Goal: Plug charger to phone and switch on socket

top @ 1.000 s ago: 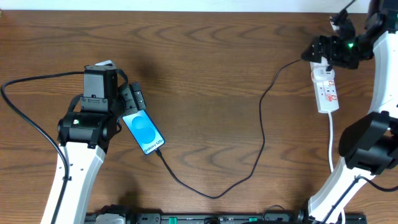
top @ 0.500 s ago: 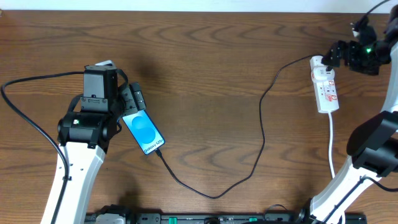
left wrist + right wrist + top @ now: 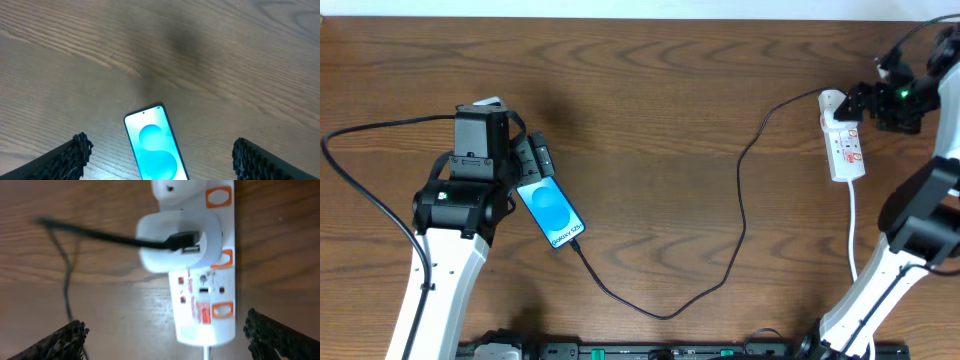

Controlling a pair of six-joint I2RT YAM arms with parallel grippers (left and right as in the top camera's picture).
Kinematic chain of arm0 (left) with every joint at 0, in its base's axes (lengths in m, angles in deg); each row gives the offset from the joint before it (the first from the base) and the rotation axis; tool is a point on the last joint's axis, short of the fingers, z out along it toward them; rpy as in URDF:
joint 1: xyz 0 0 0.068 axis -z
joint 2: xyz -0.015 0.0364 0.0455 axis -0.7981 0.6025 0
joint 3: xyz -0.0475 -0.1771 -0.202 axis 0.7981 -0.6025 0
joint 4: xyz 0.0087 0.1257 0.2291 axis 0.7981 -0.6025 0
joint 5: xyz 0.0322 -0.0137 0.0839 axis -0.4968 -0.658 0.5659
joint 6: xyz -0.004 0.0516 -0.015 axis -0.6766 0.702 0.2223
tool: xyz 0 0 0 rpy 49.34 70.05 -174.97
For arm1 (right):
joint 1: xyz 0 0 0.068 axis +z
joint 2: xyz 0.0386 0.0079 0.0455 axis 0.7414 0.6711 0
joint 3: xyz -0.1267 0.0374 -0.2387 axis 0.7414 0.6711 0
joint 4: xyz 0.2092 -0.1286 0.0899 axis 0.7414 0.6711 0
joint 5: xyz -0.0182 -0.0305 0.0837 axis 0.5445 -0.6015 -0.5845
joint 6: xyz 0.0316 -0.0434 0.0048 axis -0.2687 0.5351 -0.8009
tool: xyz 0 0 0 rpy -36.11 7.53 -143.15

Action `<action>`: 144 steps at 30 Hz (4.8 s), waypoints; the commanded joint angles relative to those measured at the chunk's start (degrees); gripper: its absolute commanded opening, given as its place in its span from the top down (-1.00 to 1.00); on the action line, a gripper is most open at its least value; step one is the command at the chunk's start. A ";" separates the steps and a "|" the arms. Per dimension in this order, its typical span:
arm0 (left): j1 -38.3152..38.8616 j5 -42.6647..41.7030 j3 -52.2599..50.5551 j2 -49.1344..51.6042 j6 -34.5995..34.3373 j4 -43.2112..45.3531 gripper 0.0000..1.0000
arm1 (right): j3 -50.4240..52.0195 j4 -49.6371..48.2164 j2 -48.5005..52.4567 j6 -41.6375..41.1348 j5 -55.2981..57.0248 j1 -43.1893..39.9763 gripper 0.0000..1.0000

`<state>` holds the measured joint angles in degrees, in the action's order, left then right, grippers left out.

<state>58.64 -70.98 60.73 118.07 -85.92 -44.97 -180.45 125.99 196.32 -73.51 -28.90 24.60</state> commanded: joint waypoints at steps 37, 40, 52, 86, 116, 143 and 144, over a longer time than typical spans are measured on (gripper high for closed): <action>0.13 0.94 0.96 0.35 0.96 -0.17 -0.86 | 0.52 -5.03 3.78 4.46 -4.46 0.09 -0.99; 0.13 0.94 0.96 0.35 0.96 -0.17 -0.86 | 1.79 -6.16 3.78 4.17 -4.48 0.09 -0.98; 0.13 0.94 0.96 0.35 0.96 -0.17 -0.85 | 6.29 -8.81 3.78 3.85 -6.56 0.09 -0.97; 0.13 0.94 0.96 0.35 0.98 -0.17 -0.85 | 6.40 -9.44 3.78 2.27 -9.40 0.09 -0.99; 0.13 0.94 0.96 0.35 0.98 -0.20 -0.86 | 10.14 -12.04 3.78 -0.52 -11.32 0.79 -0.98; 0.13 0.94 0.96 0.35 0.98 -0.22 -0.86 | 10.14 -10.88 3.78 -0.50 -14.60 0.83 -0.99; 0.13 0.94 0.96 0.35 0.98 -0.20 -0.86 | 10.14 -10.93 3.78 -0.50 -14.60 0.83 -0.99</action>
<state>58.64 -70.96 60.73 118.07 -85.92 -45.00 -172.16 114.93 199.54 -73.16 -38.28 24.12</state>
